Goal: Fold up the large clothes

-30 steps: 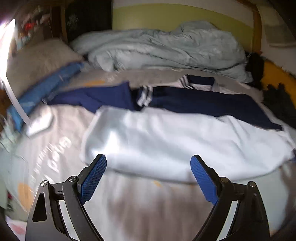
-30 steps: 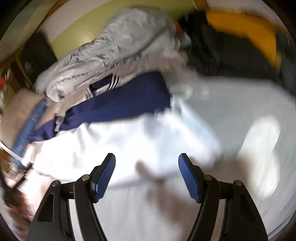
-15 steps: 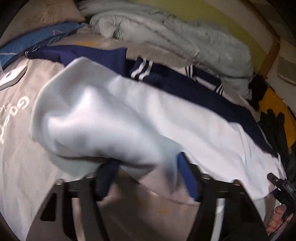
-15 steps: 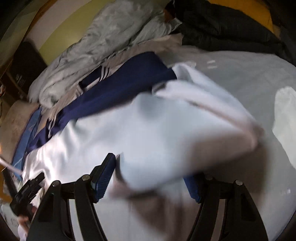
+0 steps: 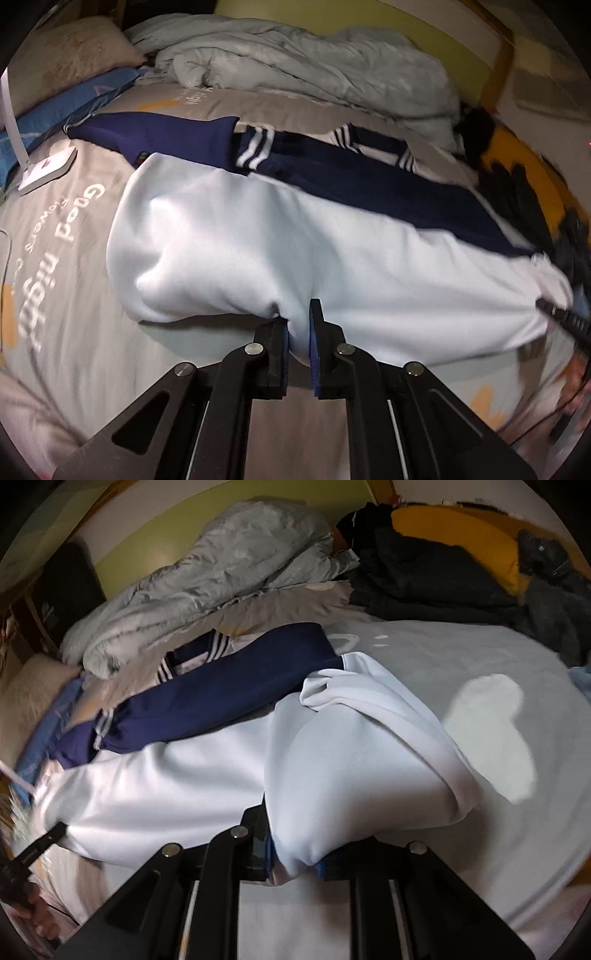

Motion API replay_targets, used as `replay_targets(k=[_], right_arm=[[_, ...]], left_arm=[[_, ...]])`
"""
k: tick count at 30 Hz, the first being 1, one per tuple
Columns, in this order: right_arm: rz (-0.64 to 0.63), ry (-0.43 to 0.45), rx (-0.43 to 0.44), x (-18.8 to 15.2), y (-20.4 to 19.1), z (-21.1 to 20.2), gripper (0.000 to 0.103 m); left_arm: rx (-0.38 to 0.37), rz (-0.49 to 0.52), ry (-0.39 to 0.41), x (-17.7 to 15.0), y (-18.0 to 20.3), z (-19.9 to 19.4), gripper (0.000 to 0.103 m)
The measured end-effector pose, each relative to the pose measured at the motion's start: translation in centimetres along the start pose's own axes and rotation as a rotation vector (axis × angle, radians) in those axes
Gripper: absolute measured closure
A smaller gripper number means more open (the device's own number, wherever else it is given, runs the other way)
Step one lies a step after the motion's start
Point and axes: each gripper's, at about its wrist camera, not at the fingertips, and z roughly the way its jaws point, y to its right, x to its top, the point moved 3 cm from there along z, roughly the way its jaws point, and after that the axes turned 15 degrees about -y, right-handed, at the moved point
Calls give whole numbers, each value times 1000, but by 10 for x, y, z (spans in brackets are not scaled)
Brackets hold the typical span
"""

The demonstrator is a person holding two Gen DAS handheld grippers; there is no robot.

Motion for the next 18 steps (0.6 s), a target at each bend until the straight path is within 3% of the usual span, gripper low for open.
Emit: replay_targets(k=[3,6,8,9,11,18], right_arm=[[-23,-48,-56,-23,5,6,86],[-54,-64,-122,-33,4,16,73],[-61,-64,-147,-33,1,16,67],[-56,-61,-131,-33,0,13,64],[-41,-46,-104,-38,0,7,54],[-44,68,-156,-57,-14,-22,51]], left_arm=[[66,44,0,-18,3,6,90],[62,46,-18,-20,1,6,82],[57,42,-44,-25,2,1,53],[49,47,-27,-30,3,-6,48],[68,59,32,-38,7,-18,46],[112,99,169,-27,11,-60,36]])
